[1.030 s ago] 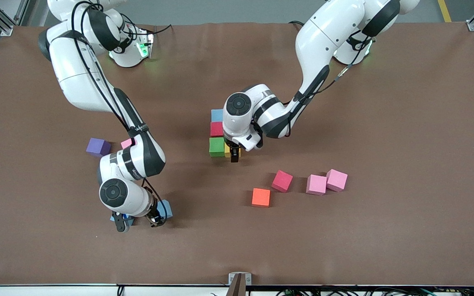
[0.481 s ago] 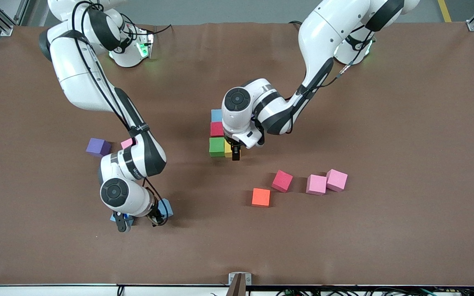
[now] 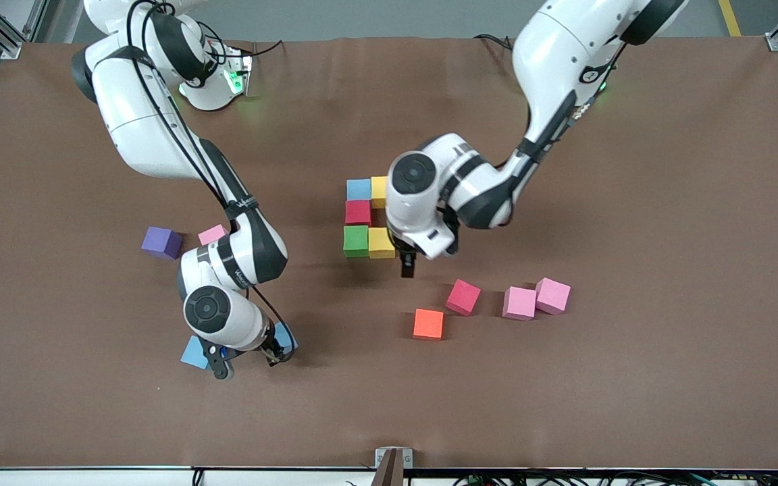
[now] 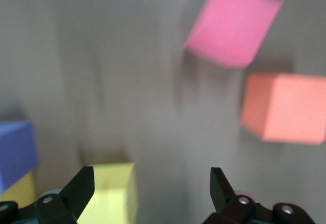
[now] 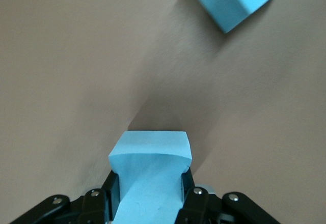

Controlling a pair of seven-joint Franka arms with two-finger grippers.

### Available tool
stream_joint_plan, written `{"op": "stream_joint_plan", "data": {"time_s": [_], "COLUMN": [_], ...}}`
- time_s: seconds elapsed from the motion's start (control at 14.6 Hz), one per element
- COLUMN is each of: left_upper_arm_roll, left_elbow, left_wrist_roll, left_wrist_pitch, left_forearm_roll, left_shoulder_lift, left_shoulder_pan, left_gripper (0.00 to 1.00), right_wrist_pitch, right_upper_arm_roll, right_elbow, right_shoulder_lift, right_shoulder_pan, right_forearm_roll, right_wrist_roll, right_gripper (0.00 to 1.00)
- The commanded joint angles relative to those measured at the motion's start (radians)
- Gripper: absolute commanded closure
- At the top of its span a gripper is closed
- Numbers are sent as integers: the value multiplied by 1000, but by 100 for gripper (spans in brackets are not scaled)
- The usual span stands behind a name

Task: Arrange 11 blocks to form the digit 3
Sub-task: 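Carry the blue cube with the right gripper while the left gripper reaches orange, then grasp the orange cube with the left gripper while the right gripper carries blue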

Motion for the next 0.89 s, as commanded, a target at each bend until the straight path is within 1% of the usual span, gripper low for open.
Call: {"op": "stream_joint_plan", "data": {"time_s": [0.0, 0.14, 0.27, 0.34, 0.48, 0.62, 0.69, 0.82], "left_upper_arm_roll": [-5, 0, 0, 1, 29, 31, 31, 29], "left_elbow": [17, 61, 97, 104, 105, 106, 112, 121], "left_wrist_roll": [89, 141, 214, 228, 254, 270, 270, 270], "left_wrist_pitch": [13, 55, 124, 151, 231, 303, 323, 333], "left_forearm_roll": [11, 14, 15, 16, 13, 11, 8, 4], "left_shoulder_lift": [-1, 46, 97, 114, 132, 154, 162, 179], "left_shoulder_pan": [69, 95, 117, 119, 112, 115, 117, 117], "left_gripper": [0, 0, 0, 0, 0, 0, 0, 0], "right_wrist_pitch": [-14, -14, -15, -20, -23, -23, -24, -26], "right_upper_arm_roll": [28, 35, 35, 35, 35, 35, 35, 32], "right_elbow": [0, 0, -1, -1, -1, -3, -7, -55], "right_shoulder_lift": [-29, -35, -47, -47, -49, -60, -63, -83], "right_shoulder_pan": [10, 30, 48, 57, 79, 109, 119, 151], "right_forearm_roll": [13, 10, 12, 13, 9, 10, 10, 0], "right_wrist_roll": [-150, -285, -514, -587, -668, -759, -782, -790], "right_gripper": [100, 100, 100, 100, 100, 100, 100, 100]}}
